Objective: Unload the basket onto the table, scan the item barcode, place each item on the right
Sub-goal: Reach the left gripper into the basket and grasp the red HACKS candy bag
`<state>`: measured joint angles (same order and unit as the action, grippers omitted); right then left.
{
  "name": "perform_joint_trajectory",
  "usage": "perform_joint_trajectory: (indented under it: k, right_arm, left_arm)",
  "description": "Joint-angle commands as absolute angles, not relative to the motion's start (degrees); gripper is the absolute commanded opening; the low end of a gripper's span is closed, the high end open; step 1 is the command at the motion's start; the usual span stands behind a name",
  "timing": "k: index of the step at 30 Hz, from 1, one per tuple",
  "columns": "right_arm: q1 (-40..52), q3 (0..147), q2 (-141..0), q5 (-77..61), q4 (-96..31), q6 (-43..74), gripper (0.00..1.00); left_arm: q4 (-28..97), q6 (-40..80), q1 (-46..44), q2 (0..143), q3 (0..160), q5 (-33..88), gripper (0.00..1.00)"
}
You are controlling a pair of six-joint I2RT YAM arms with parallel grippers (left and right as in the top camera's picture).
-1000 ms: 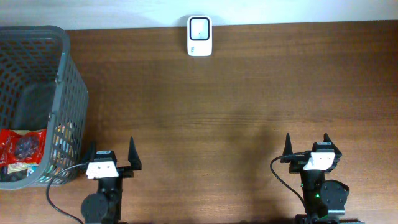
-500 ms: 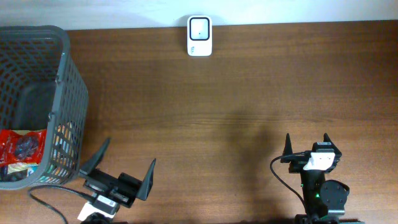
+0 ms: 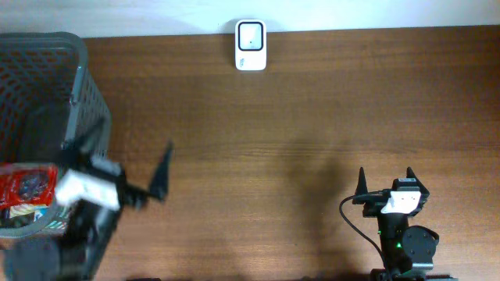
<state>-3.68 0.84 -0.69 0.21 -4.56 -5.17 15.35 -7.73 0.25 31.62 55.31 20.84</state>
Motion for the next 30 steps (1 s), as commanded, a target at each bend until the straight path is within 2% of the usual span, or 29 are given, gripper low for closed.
perform_joint_trajectory:
  k: [1, 4, 7, 10, 12, 16, 18, 20, 22, 30]
  right_arm:
    - [-3.3, 0.3, -0.3, 0.5, -4.6, -5.6, 0.98]
    - [-3.3, 0.3, -0.3, 0.5, -4.6, -5.6, 0.98]
    - [-3.3, 0.3, -0.3, 0.5, -4.6, -5.6, 0.98]
    - [-3.3, 0.3, -0.3, 0.5, -4.6, -5.6, 0.98]
    - [-3.3, 0.3, -0.3, 0.5, -4.6, -5.6, 0.98]
    - [-3.3, 0.3, -0.3, 0.5, -4.6, -5.6, 0.98]
    - [-3.3, 0.3, -0.3, 0.5, -4.6, -5.6, 0.98]
    - [-3.3, 0.3, -0.3, 0.5, -4.6, -5.6, 0.99]
    - [-3.3, 0.3, -0.3, 0.5, -4.6, -5.6, 0.98]
    - [-3.3, 0.3, -0.3, 0.5, -4.6, -5.6, 0.98]
  left_arm:
    - [24.8, -8.4, 0.6, 43.5, 71.7, -5.3, 0.99]
    - [43.2, -14.6, 0.7, 59.2, 93.3, -12.8, 0.99]
    - [58.7, -15.0, 3.3, 72.5, 112.1, -17.4, 0.99]
    - [67.2, -8.3, 7.6, 81.8, 124.9, -16.8, 0.99]
    - [70.8, -5.2, 11.6, 87.4, 131.9, -9.6, 0.99]
    - [74.5, -5.2, 14.1, 91.3, 133.0, -2.6, 0.99]
    - [74.2, -2.1, 14.7, 92.7, 132.4, -9.0, 0.99]
    - [75.2, 13.0, 18.5, 94.6, 132.4, -24.4, 0.99]
    - [77.1, 19.0, 21.9, 95.9, 132.4, -27.7, 0.99]
    - [88.4, 24.0, 35.3, 104.9, 132.2, -16.3, 0.99]
